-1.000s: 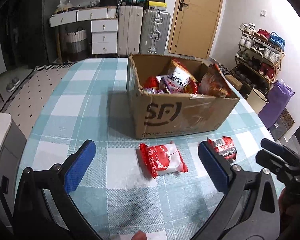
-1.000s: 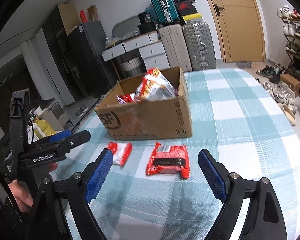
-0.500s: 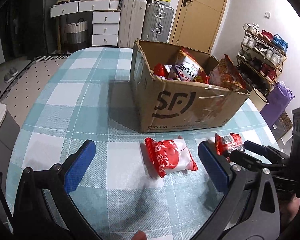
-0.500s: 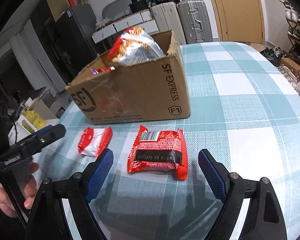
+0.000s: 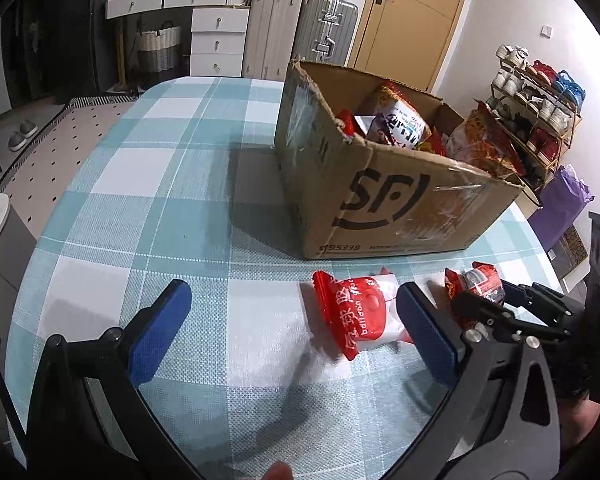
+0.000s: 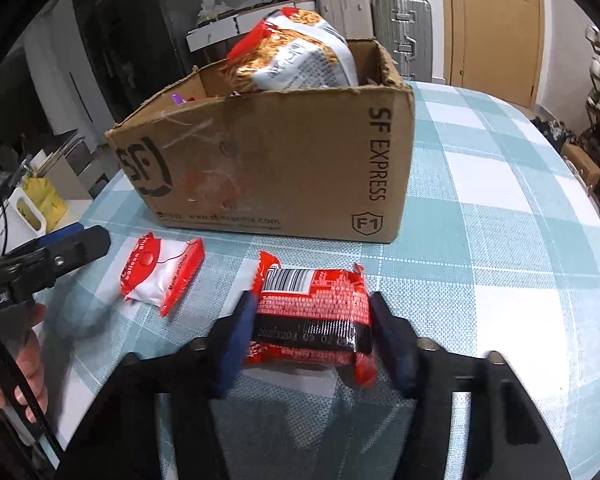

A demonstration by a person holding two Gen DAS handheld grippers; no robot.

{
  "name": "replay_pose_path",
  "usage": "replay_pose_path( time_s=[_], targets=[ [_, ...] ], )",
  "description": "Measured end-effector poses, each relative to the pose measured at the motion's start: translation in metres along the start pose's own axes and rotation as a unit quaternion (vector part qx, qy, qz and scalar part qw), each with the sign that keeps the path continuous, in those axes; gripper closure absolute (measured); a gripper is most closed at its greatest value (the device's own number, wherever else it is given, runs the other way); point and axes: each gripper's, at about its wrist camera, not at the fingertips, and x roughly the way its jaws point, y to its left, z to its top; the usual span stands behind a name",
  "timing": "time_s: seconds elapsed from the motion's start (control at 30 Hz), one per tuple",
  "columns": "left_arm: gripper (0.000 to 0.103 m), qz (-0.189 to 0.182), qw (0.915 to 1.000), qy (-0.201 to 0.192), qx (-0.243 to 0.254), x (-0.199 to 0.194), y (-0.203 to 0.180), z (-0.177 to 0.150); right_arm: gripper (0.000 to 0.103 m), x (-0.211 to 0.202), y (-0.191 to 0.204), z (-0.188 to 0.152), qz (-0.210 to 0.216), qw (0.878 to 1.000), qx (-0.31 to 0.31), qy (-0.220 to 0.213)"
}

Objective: Organize snacks
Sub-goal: 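Lower the right tool and close it on the red chocolate pack, then close the left gripper on the red-and-white balloon pack while the right tool holds its pack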

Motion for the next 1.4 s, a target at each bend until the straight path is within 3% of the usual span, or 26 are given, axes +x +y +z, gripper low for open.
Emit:
replay_pose_path(
  time_s=[0.67, 1.3, 1.4],
  targets=[
    [0.001, 0.003, 0.9998, 0.016, 0.015, -0.003, -0.018, -0.009, 0.057, -0.031, -0.023, -0.013, 0.071, 0.995, 0.055, -0.038],
    [0.001, 0.014, 0.9978, 0.057, 0.032, 0.031, -0.043, -0.005, 0.057, -0.067, -0.038, -0.028, 0.090, 0.990, 0.080, -0.076],
    [0.001, 0.033, 0.9971, 0.056, 0.040, 0.036, -0.049, -0.005, 0.057, -0.070, -0.040, -0.031, 0.093, 0.989, 0.082, -0.079]
  ],
)
